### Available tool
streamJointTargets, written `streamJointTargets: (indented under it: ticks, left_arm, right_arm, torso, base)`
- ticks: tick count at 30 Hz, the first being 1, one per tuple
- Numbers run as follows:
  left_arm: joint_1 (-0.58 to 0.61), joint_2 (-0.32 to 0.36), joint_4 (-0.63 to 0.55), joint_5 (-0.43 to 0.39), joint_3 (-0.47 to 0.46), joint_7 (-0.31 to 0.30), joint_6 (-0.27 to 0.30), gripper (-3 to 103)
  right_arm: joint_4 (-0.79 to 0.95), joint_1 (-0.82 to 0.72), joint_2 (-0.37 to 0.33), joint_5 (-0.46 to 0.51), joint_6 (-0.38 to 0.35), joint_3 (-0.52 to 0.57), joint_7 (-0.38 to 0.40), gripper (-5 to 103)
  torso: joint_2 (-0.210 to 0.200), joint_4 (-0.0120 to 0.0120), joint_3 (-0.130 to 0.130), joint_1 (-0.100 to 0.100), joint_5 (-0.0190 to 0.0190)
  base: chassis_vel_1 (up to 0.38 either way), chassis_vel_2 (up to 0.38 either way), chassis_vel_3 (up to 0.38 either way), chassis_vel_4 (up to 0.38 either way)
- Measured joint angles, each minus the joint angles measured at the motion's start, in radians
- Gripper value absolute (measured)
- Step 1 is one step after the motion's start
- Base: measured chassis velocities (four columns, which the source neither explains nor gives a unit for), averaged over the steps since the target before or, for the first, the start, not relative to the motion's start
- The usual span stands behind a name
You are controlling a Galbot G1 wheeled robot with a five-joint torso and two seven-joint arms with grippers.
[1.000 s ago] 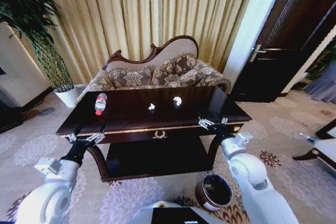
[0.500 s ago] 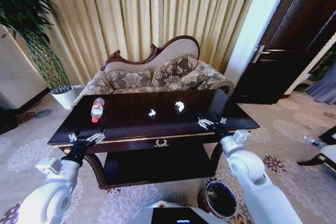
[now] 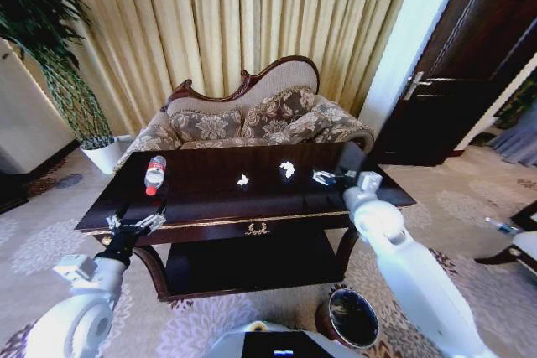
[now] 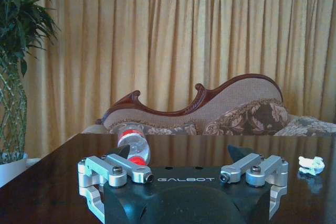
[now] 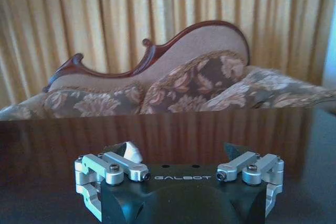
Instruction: Move to the front of the table and place the trash on the table into the trash bin.
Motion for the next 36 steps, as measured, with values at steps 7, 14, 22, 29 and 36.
streamJointTargets:
  ticks: [7,14,22,29,36]
  left_arm:
    - [0.008,-0.011,0.0,0.004,-0.013,0.0,-0.002,100]
    - [0.004,-0.013,0.005,0.007,-0.005,0.0,-0.003,100]
    - [-0.001,-0.011,0.013,0.009,0.003,0.001,-0.003,100]
    - [-0.002,-0.009,0.016,0.009,0.002,0.001,-0.004,100]
    - [-0.005,-0.009,0.019,0.01,0.007,0.002,-0.005,100]
  right_arm:
    - [-0.096,0.135,0.068,0.005,-0.022,-0.128,0.068,100]
    - [-0.163,0.173,0.102,0.01,-0.053,-0.158,0.104,100]
    - [-0.243,0.215,0.129,0.022,-0.071,-0.171,0.147,100]
    - [-0.238,0.224,0.138,0.027,-0.072,-0.184,0.148,100]
    - [-0.216,0.229,0.141,0.031,-0.069,-0.203,0.138,100]
  torso:
    - [0.0,0.0004,0.0,0.0,-0.0003]
    - [0.0,0.0,0.0,0.0,-0.0001]
    - [0.0,0.0001,0.0,0.0,-0.0001]
    - [0.0,0.0002,0.0,0.0,-0.0001]
    - [0.0,0.0001,0.0,0.0,-0.0002]
  base:
    - [0.0,0.0,0.0,0.0]
    - [0.0,0.0,0.0,0.0]
    - [0.0,0.0,0.0,0.0]
    - [0.0,0.0,0.0,0.0]
    - [0.0,0.0,0.0,0.0]
